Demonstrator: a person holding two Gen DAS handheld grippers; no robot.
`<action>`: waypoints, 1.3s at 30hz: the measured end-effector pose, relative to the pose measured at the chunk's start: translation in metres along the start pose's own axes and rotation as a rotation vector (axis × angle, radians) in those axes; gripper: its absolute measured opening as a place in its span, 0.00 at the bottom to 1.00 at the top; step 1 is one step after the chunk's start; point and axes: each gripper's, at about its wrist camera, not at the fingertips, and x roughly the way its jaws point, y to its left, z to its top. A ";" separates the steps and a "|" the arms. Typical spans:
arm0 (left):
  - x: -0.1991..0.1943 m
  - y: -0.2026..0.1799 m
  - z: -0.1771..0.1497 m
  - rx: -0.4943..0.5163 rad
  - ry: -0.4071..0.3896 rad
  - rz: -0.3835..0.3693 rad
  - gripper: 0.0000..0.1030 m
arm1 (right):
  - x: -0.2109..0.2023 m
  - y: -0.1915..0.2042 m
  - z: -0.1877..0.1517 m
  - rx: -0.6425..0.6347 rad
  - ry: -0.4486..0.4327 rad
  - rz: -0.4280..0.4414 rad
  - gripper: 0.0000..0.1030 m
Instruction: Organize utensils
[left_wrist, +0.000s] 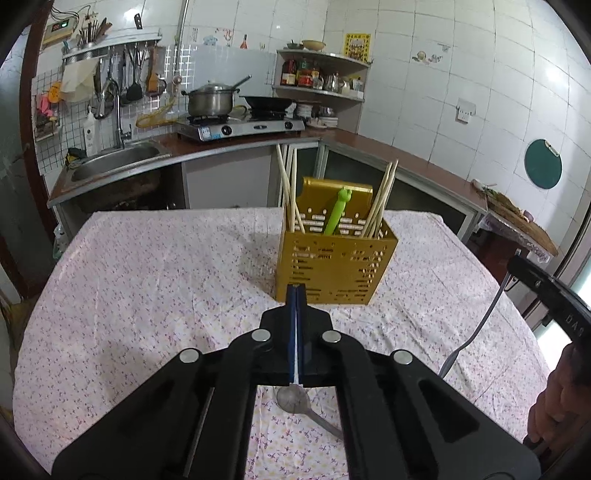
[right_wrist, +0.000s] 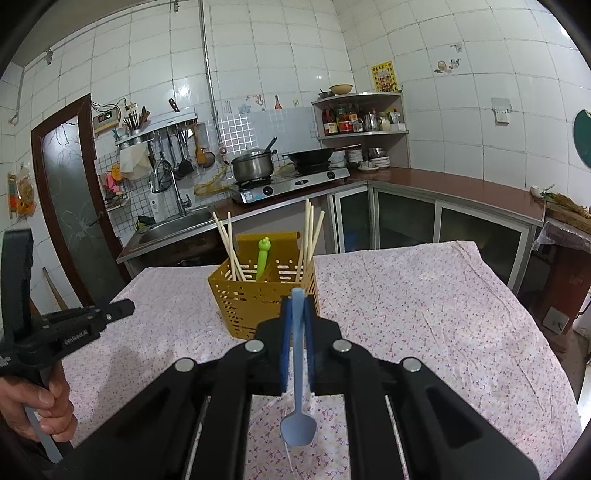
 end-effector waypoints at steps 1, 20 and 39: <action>0.003 0.000 -0.003 0.011 0.011 -0.006 0.00 | 0.001 -0.001 -0.001 0.001 0.003 -0.001 0.07; 0.020 -0.048 -0.152 0.204 0.311 -0.071 0.19 | -0.022 -0.053 -0.033 0.054 0.048 -0.048 0.07; 0.127 -0.109 -0.110 0.305 0.362 -0.034 0.26 | -0.010 -0.097 -0.042 0.119 0.070 -0.041 0.07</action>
